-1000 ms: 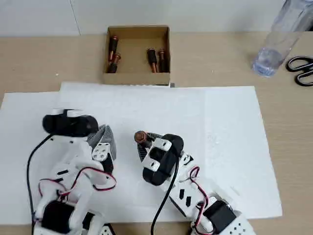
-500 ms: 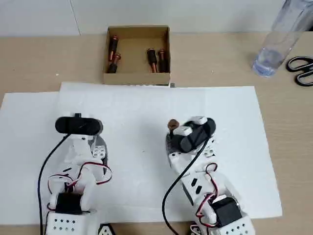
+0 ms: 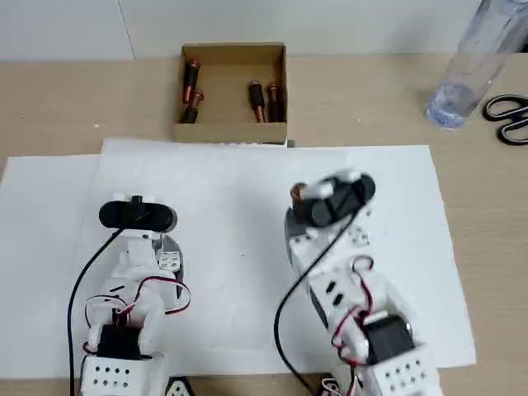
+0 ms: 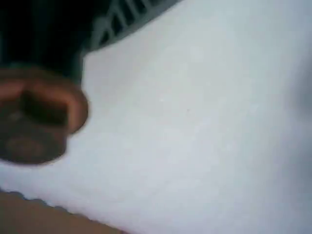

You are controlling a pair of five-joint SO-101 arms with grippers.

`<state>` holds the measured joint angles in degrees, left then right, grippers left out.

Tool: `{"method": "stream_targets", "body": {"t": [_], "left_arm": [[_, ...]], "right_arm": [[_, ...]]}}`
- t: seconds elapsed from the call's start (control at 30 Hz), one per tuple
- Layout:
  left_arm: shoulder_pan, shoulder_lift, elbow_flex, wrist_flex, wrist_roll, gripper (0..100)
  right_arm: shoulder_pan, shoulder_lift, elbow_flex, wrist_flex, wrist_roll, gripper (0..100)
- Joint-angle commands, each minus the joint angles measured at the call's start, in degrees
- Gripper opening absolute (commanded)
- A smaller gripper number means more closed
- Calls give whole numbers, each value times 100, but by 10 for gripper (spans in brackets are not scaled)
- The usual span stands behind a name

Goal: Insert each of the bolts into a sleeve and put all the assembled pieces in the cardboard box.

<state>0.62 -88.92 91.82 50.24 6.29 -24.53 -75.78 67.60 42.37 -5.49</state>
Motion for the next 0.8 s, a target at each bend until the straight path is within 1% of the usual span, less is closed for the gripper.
{"method": "stream_targets", "body": {"t": [0.0, 0.2, 0.3, 0.53, 0.67, 0.77], "left_arm": [[-35, -62, -22, -141, 0, 6], [-35, -62, -22, -141, 0, 7], [-35, -62, -22, -141, -18, 7], [-26, -62, -22, -141, -18, 7], [0, -62, -31, -132, -18, 7], [0, -62, -31, -132, -18, 7]], "right_arm": [[40, 1367, -1327, -259, -167, 2], [48, 3415, -2919, -716, -149, 2], [48, 4374, -3868, -734, -149, 2], [382, 6387, -5978, -716, -141, 2], [391, 7582, -7068, -743, 220, 2], [365, 8418, -7877, -752, 299, 2]]}}
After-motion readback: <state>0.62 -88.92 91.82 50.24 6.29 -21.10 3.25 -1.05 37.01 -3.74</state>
